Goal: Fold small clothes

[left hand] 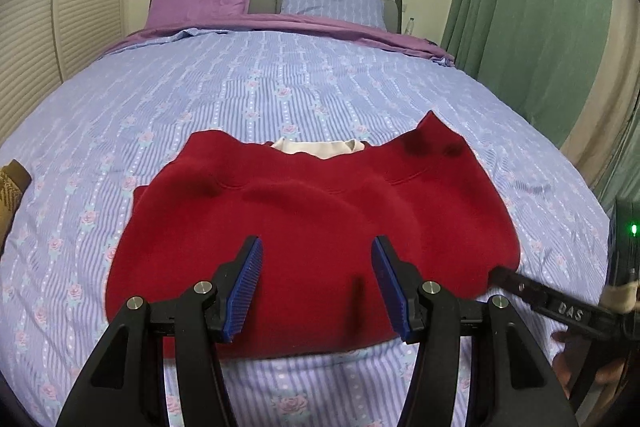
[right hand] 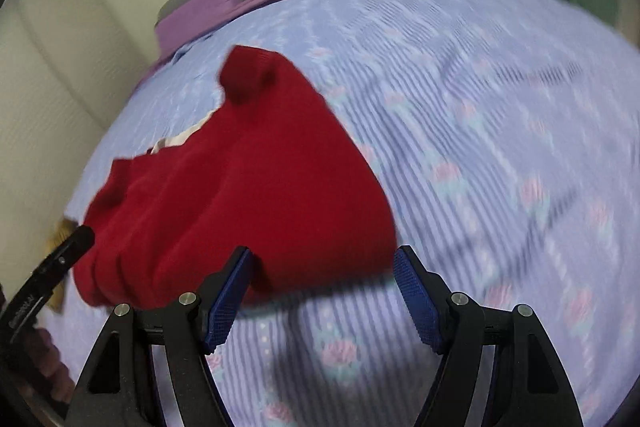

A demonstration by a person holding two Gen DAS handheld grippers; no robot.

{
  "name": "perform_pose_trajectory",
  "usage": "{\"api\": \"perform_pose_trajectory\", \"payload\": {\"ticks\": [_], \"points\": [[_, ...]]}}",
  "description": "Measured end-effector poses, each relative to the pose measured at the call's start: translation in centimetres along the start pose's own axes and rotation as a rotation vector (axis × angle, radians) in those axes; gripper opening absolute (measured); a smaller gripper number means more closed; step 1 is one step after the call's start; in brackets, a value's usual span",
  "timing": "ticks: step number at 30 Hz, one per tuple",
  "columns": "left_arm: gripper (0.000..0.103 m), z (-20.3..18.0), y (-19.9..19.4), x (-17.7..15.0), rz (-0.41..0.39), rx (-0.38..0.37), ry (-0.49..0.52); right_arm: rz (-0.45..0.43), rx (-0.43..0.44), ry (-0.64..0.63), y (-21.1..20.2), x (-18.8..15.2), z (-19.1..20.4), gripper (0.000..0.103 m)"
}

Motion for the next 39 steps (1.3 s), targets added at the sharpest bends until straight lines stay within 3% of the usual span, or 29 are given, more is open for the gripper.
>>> {"api": "perform_pose_trajectory", "payload": {"ticks": [4, 8, 17, 20, 24, 25, 28, 29, 31, 34, 37, 39], "points": [[0.055, -0.7, 1.0, 0.0, 0.01, -0.01, -0.007, -0.003, 0.089, 0.106, 1.0, -1.2, -0.3, 0.073], [0.055, -1.3, 2.3, -0.5, 0.033, -0.018, -0.008, -0.045, 0.165, 0.153, 2.2, -0.1, 0.1, 0.073], [0.056, -1.8, 4.7, -1.7, -0.01, 0.044, 0.044, -0.115, 0.246, 0.25, 4.4, 2.1, 0.7, 0.077], [0.056, -1.8, 5.0, -2.2, -0.021, 0.051, 0.052, -0.095, 0.286, 0.269, 6.1, 1.9, 1.4, 0.094], [0.056, -1.7, 5.1, -2.3, -0.021, 0.044, 0.036, -0.104, 0.308, 0.22, 7.2, 1.9, 2.8, 0.095], [0.056, -1.6, 5.1, -2.3, -0.018, 0.041, 0.032, -0.117, 0.34, 0.215, 7.2, 1.8, 3.2, 0.092], [0.056, -1.6, 5.0, -2.2, -0.013, 0.029, 0.021, -0.143, 0.396, 0.348, 7.2, 1.5, 1.6, 0.047], [0.056, -1.6, 4.9, -2.2, -0.013, 0.025, 0.019, -0.15, 0.465, 0.424, 7.1, 1.4, 1.1, 0.042], [0.056, -1.8, 4.8, -2.2, -0.013, 0.025, 0.024, -0.165, 0.517, 0.484, 7.0, 1.1, 0.8, 0.039], [0.056, -1.6, 4.9, -2.2, -0.016, 0.02, 0.021, -0.208, 0.481, 0.441, 6.4, 1.2, 1.8, 0.035], [0.056, -1.3, 4.9, -2.2, -0.014, 0.001, 0.004, -0.249, 0.373, 0.354, 5.6, 1.7, 3.2, 0.035], [0.056, -1.3, 4.9, -2.3, -0.017, 0.001, 0.001, -0.263, 0.253, 0.208, 5.2, 2.2, 4.9, 0.035]]}}
Point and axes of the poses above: each gripper's, at about its wrist camera, not at the fingertips, and y roughly the way its jaws point, z to its left, x to its top, the point moved 10 cm from there along y, roughly the way its jaws point, and after that the axes turned 13 degrees about x, right-handed, at the moved point
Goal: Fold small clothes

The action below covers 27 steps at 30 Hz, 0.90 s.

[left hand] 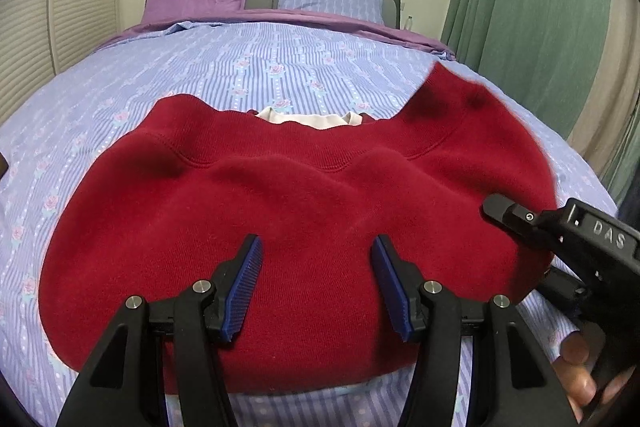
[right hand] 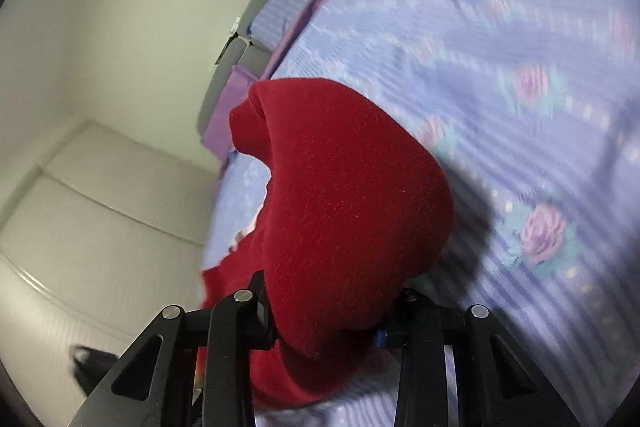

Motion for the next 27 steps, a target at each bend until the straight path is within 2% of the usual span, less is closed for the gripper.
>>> {"api": "perform_pose_trajectory", "payload": {"ticks": [1, 2, 3, 5, 7, 12, 16, 18, 19, 20, 22, 24, 27], "points": [[0.056, 0.0, 0.1, -0.1, -0.007, 0.005, 0.005, 0.008, -0.07, -0.139, 0.1, 0.0, 1.7, 0.034], [0.056, 0.1, 0.2, -0.3, -0.014, 0.008, 0.007, 0.015, -0.091, -0.211, 0.0, 0.1, 2.7, 0.033], [0.056, 0.1, 0.2, -0.3, -0.017, 0.007, 0.002, 0.028, -0.115, -0.339, 0.3, -0.2, 4.9, 0.033], [0.056, 0.7, 0.3, -0.5, -0.011, -0.018, -0.049, 0.047, -0.118, -0.447, 0.9, -0.6, 7.2, 0.032], [0.056, 1.3, 0.1, -0.2, -0.002, -0.064, -0.11, 0.065, -0.129, -0.524, 1.5, -0.7, 9.0, 0.032], [0.056, 2.2, -0.9, 0.4, 0.005, -0.147, -0.16, 0.113, -0.185, -0.677, 1.2, -0.8, 11.9, 0.031], [0.056, 3.8, -1.0, 0.4, 0.04, -0.202, -0.217, 0.161, -0.289, -0.906, 1.2, -2.2, 14.2, 0.031], [0.051, 4.9, -0.8, 0.2, 0.056, -0.188, -0.229, 0.182, -0.311, -0.992, 1.5, -3.3, 15.2, 0.031], [0.044, 5.5, -0.5, 0.0, 0.071, -0.181, -0.233, 0.194, -0.329, -1.029, 1.9, -3.8, 15.7, 0.031], [0.042, 5.8, -0.5, -0.1, 0.082, -0.193, -0.237, 0.203, -0.359, -1.067, 2.2, -4.2, 16.1, 0.031], [0.042, 6.8, -0.8, -0.3, 0.087, -0.211, -0.264, 0.207, -0.385, -1.131, 2.4, -4.7, 17.1, 0.031], [0.042, 8.1, -1.4, -0.1, 0.081, -0.212, -0.281, 0.222, -0.359, -1.172, 2.5, -5.4, 18.0, 0.031], [0.043, 11.6, -2.5, 0.7, 0.055, -0.181, -0.331, 0.225, -0.372, -1.23, 2.4, -6.3, 18.9, 0.031]]}}
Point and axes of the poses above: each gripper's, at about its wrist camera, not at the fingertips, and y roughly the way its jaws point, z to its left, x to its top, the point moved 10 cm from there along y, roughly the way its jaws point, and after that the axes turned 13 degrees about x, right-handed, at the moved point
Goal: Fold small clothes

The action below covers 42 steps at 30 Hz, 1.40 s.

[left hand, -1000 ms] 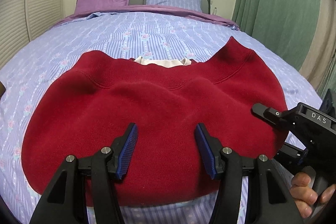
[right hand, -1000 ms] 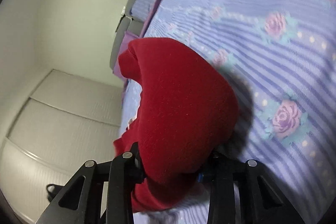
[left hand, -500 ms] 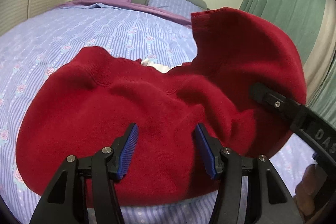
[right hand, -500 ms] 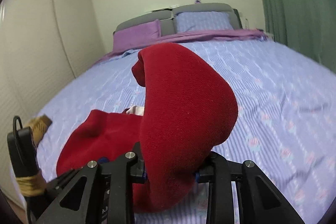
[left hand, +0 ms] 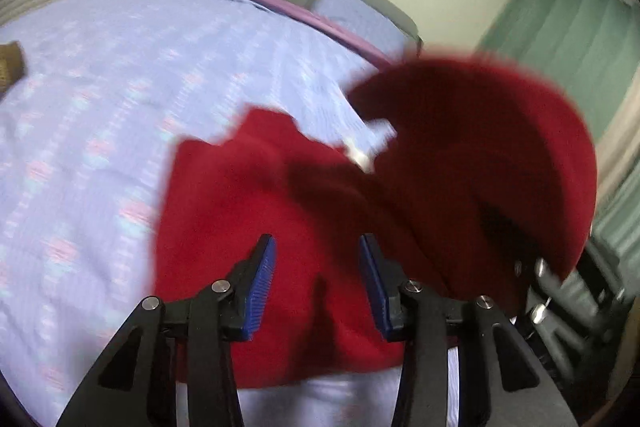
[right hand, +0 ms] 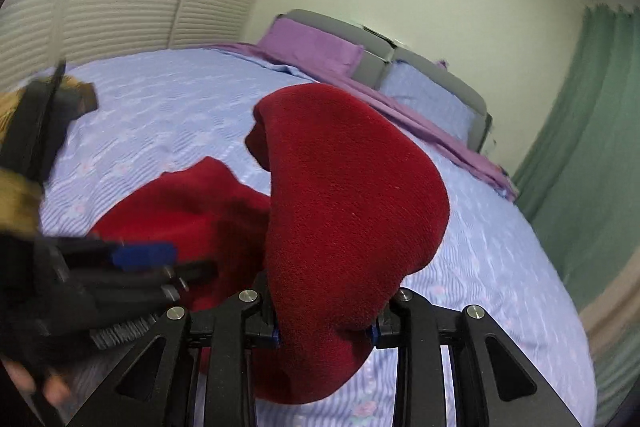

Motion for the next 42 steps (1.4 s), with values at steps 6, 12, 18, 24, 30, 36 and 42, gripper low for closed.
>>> {"api": "perform_pose_trajectory", "payload": {"ticks": [6, 12, 18, 24, 30, 36, 42], "points": [[0.049, 2.9, -0.4, 2.7, 0.082, -0.084, -0.126, 0.01, -0.064, -0.062, -0.5, -0.6, 0.9, 0.031], [0.062, 0.8, -1.3, 4.0, 0.119, -0.266, -0.152, 0.032, -0.163, -0.195, -0.4, -0.8, 3.1, 0.031], [0.063, 1.2, -0.1, 3.9, 0.287, -0.42, -0.221, 0.037, -0.211, -0.315, -0.3, -0.7, 5.1, 0.031], [0.066, 5.0, -1.5, 3.7, 0.276, -0.441, -0.279, 0.035, -0.228, -0.355, -0.2, -0.1, 6.2, 0.031], [0.069, 5.5, -1.9, 3.0, 0.31, -0.487, -0.254, 0.029, -0.252, -0.438, -0.3, -0.6, 8.6, 0.031], [0.069, 8.5, -1.2, 1.4, 0.289, -0.341, -0.243, 0.054, -0.275, -0.59, 1.0, -1.9, 12.4, 0.032], [0.069, 11.2, -3.6, 1.7, 0.18, -0.229, -0.202, 0.063, -0.295, -0.631, 1.4, -3.7, 13.5, 0.041]]}}
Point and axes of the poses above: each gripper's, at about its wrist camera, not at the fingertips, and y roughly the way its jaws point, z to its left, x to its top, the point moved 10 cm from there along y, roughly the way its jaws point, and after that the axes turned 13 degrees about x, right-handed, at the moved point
